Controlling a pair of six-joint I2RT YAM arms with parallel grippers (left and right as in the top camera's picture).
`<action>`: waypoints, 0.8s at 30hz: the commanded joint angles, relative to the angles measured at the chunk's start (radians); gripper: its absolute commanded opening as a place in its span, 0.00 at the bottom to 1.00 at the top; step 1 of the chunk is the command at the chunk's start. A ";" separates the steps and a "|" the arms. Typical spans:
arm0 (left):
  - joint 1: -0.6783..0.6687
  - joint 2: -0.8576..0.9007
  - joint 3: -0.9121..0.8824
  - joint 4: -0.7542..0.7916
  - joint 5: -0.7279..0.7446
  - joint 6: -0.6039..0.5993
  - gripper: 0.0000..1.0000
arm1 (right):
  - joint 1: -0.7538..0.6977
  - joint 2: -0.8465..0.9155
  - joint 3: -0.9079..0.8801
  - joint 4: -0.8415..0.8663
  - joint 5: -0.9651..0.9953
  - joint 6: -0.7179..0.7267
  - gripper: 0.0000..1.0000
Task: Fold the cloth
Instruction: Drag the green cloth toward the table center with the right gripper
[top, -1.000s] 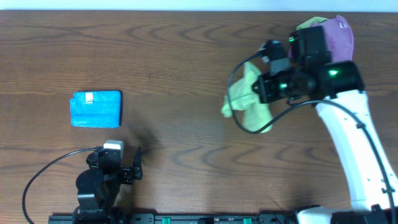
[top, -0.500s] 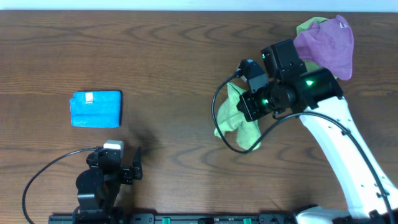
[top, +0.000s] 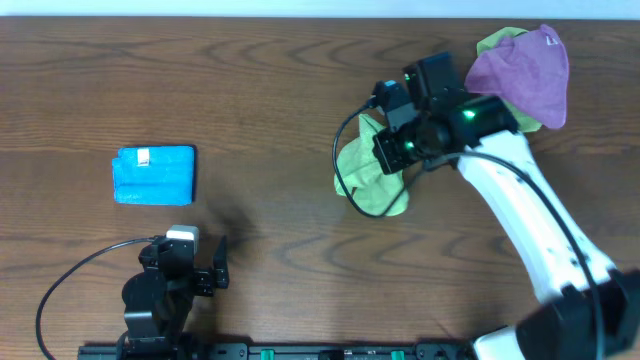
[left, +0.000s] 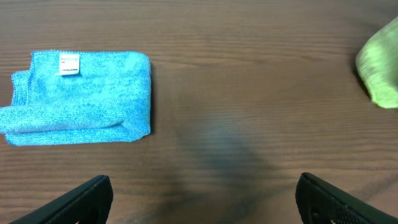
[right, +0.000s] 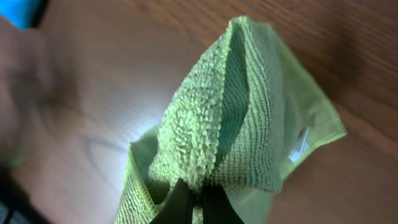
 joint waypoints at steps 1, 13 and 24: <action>-0.004 -0.006 -0.012 0.001 0.001 -0.012 0.95 | 0.007 0.051 -0.006 0.058 0.018 -0.009 0.01; -0.004 -0.006 -0.012 0.001 0.001 -0.012 0.95 | 0.001 0.290 -0.006 0.488 0.148 -0.008 0.01; -0.004 -0.006 -0.012 0.001 0.001 -0.012 0.95 | 0.002 0.430 -0.006 0.876 0.293 0.022 0.63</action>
